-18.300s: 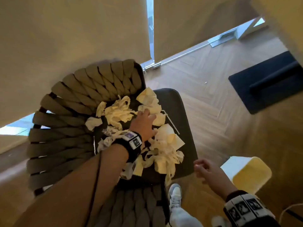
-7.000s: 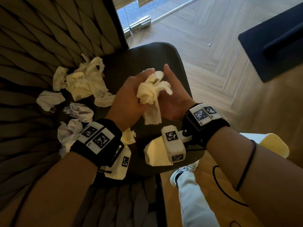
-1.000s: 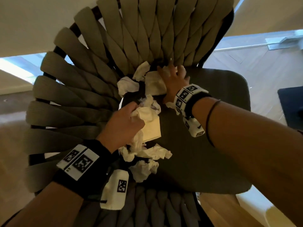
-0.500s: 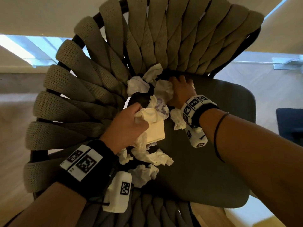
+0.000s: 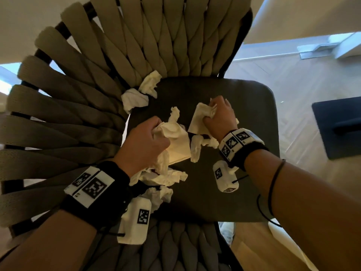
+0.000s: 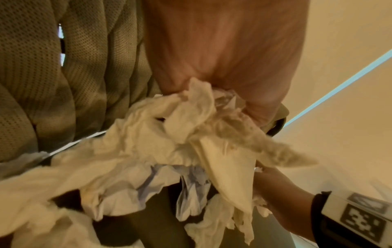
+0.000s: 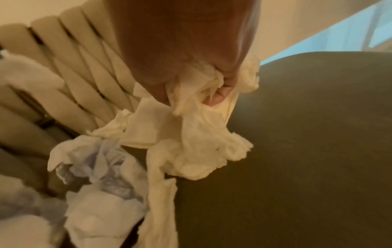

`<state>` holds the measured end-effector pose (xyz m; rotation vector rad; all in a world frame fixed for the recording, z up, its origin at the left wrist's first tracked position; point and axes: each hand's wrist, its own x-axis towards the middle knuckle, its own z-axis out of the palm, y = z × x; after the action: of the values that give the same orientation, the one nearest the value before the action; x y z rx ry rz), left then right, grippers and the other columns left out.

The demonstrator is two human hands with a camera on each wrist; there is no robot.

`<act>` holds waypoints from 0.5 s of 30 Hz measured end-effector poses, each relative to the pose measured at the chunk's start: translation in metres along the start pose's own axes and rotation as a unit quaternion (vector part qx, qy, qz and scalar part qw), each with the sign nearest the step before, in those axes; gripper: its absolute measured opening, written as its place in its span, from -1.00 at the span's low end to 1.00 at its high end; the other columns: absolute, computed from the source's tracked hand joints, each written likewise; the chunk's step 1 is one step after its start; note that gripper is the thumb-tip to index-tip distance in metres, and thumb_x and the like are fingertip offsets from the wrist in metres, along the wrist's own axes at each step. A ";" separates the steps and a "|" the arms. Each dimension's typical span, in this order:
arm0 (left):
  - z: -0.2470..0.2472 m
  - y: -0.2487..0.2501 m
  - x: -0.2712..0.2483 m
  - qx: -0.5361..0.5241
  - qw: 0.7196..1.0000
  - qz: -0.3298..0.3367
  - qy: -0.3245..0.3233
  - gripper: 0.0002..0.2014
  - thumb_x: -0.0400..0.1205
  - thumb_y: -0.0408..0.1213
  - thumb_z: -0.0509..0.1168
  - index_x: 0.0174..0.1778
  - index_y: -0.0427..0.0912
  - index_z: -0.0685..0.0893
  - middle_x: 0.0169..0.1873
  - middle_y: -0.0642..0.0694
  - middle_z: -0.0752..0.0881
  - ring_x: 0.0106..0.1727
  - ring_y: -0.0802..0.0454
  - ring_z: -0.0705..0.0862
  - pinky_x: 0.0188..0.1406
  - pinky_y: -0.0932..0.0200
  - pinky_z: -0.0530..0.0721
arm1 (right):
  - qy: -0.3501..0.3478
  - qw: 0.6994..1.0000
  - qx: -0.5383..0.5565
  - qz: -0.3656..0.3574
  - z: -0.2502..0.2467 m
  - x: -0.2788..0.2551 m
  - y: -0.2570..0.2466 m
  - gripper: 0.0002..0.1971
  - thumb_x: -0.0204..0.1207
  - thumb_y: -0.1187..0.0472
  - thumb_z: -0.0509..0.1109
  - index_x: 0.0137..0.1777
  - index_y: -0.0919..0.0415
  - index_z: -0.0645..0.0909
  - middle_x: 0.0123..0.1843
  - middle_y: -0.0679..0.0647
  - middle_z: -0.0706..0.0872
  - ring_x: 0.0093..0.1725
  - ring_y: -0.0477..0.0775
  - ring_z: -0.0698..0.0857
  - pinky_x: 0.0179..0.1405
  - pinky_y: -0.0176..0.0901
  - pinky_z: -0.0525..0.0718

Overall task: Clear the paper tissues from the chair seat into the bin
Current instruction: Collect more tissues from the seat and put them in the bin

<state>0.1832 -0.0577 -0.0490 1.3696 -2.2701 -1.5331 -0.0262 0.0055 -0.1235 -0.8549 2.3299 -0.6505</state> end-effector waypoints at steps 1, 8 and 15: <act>0.006 0.004 -0.001 0.007 1.000 0.001 -0.002 -0.73 0.51 -0.39 0.32 -0.37 -0.01 0.39 -0.43 0.03 0.47 -0.42 0.17 0.41 -0.46 0.39 0.39 | 0.013 0.999 0.030 0.005 -0.004 -0.005 0.005 -0.65 0.42 0.21 0.42 0.19 0.08 0.47 0.21 0.08 0.53 0.10 0.05 0.54 -0.12 -0.25 0.53; 0.043 0.039 -0.009 0.060 0.998 0.018 -0.009 -0.91 0.51 -0.34 0.32 -0.17 -0.14 0.52 -0.33 0.01 0.57 -0.32 0.14 0.52 -0.37 0.20 0.46 | 0.060 0.983 0.173 0.014 -0.025 -0.036 0.038 -0.87 0.48 0.22 0.40 -0.05 0.04 0.51 0.02 0.01 0.57 0.01 0.02 0.61 -0.10 -0.23 0.61; 0.074 0.065 -0.013 0.083 0.996 0.029 -0.007 -0.90 0.52 -0.36 0.32 -0.09 -0.15 0.55 -0.25 -0.02 0.60 -0.24 0.14 0.54 -0.31 0.21 0.49 | 0.046 0.968 0.244 0.025 -0.031 -0.064 0.071 -0.91 0.52 0.16 0.40 -0.04 0.06 0.56 0.03 0.06 0.64 -0.03 -0.02 0.64 -0.12 -0.22 0.60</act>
<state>0.1124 0.0101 -0.0303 1.3204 -2.4719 -1.3682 -0.0351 0.1054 -0.1225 -0.5438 2.1167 -1.1986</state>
